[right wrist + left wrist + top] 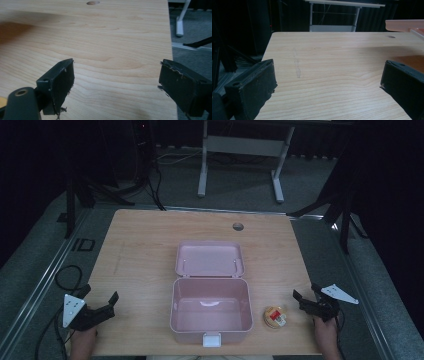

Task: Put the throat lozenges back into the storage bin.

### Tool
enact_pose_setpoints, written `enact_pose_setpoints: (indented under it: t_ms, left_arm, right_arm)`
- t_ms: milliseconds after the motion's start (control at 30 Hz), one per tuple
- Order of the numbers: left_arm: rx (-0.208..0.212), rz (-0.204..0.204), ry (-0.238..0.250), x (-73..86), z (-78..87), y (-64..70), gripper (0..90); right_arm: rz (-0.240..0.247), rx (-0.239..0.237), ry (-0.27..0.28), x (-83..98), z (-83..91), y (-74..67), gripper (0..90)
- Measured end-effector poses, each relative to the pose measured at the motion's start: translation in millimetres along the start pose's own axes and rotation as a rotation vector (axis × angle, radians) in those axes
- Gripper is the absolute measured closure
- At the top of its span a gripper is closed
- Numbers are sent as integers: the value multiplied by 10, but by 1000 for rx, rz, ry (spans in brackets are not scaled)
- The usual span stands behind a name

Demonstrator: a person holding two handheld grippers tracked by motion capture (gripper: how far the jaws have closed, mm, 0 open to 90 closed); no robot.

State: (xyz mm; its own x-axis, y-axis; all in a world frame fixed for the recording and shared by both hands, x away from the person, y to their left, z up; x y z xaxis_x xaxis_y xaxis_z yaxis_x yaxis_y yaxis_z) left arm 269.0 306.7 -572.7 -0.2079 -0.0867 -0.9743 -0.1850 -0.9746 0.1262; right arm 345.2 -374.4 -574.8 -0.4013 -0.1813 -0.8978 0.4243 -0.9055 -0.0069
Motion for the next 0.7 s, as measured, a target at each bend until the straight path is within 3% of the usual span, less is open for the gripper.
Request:
enact_pose_setpoints:
  t_ms: [133, 200, 400, 467, 600, 633, 667, 700]
  left_arm:
    - [8, 3, -2, 0, 0, -1, 3]
    - [9, 5, -2, 0, -1, -2, 3]
    - [14, 11, -2, 0, -1, -3, 3]
    - [17, 13, -4, 0, -1, -4, 3]
    - [22, 16, -5, -1, -3, -6, 3]
    - [22, 16, -5, -1, -3, -6, 3]
    - [24, 17, -5, 0, -3, -5, 3]
    - [26, 17, -6, 0, -3, -5, 3]
  right_arm:
    - [10, -18, -34, -10, -10, 4, 127]
    - [38, -3, -87, 1, -18, 23, 127]
    - [16, 19, -117, 10, 15, 92, 126]
    - [26, 44, -169, -14, 44, 118, 126]
    - [-4, -12, -269, -93, 94, 100, 126]
    - [-4, -12, -269, -93, 94, 100, 126]
    - [14, -30, -353, -138, 110, 87, 126]
    - [14, -30, -353, -138, 110, 87, 126]
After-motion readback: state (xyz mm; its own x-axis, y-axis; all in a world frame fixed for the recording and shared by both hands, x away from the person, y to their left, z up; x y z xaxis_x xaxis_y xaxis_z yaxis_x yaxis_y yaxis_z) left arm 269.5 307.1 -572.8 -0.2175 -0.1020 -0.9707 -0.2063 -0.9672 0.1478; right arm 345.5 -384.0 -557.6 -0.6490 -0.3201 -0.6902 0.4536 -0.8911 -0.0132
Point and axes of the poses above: each handheld gripper's, and its own axes: z roughly backward along the jaws, x roughly out of its underside, y roughly to its right, the point moved 5 cm from there along -z, roughly forward along the jaws, and after that the axes turned 4 degrees about z, right-handed, at the moved point
